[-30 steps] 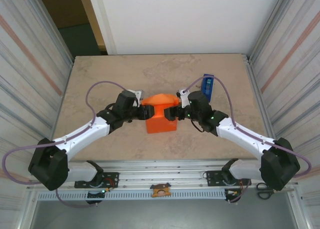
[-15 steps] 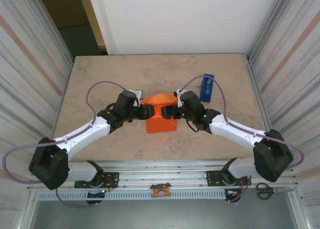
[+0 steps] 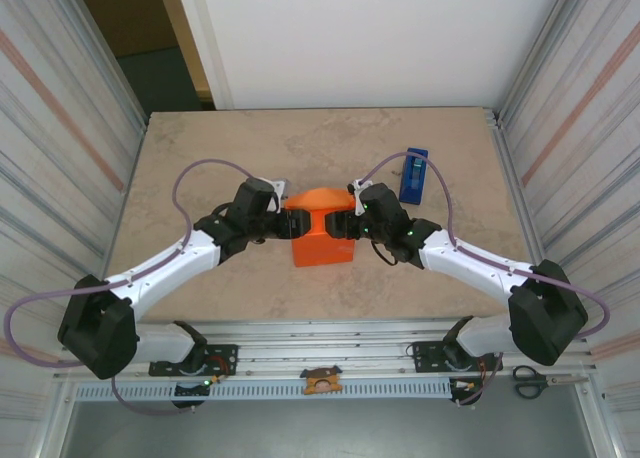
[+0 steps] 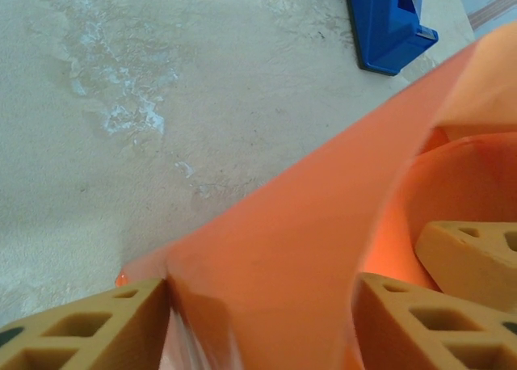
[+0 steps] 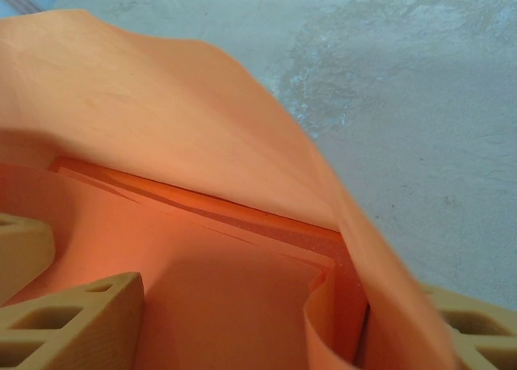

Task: Wrap the gift box in paper
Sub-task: Fold the wrapping paper for the gift box.

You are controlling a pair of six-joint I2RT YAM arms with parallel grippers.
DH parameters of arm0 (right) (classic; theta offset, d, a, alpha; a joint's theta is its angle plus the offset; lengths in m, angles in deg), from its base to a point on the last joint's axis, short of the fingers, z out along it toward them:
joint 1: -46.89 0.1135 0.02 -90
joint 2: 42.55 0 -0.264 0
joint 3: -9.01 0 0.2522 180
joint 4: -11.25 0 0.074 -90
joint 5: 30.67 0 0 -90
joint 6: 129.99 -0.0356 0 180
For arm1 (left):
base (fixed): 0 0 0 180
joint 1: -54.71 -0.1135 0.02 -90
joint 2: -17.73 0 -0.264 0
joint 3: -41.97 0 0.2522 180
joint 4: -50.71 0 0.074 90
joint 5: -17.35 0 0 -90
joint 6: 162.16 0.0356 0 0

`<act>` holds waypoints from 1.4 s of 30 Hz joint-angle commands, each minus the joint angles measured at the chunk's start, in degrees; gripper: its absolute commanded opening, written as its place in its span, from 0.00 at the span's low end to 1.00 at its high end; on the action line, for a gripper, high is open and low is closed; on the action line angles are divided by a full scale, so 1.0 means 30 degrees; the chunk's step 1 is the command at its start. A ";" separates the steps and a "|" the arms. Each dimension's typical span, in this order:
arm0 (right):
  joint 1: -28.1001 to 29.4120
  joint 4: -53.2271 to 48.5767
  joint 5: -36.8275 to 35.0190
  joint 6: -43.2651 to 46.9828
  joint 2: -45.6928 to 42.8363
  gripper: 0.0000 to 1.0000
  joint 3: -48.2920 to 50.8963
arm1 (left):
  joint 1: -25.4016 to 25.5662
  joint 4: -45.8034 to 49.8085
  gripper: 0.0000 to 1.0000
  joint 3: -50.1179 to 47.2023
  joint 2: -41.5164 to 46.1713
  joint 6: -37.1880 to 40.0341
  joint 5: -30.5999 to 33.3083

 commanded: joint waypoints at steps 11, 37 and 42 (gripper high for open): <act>-0.0031 -0.2446 -0.0865 0.0331 0.0029 0.70 0.0279 | 0.0142 0.0166 0.82 0.0348 0.0354 0.0749 -0.0010; -0.2008 0.0258 0.0076 0.2769 -0.2045 0.70 0.1042 | 0.0203 0.0135 0.68 -0.0756 -0.0837 0.0165 0.0650; -0.1824 0.0552 -0.0070 0.3651 -0.1925 0.68 0.1645 | 0.0228 0.0186 0.67 -0.0682 -0.0853 0.0278 0.0549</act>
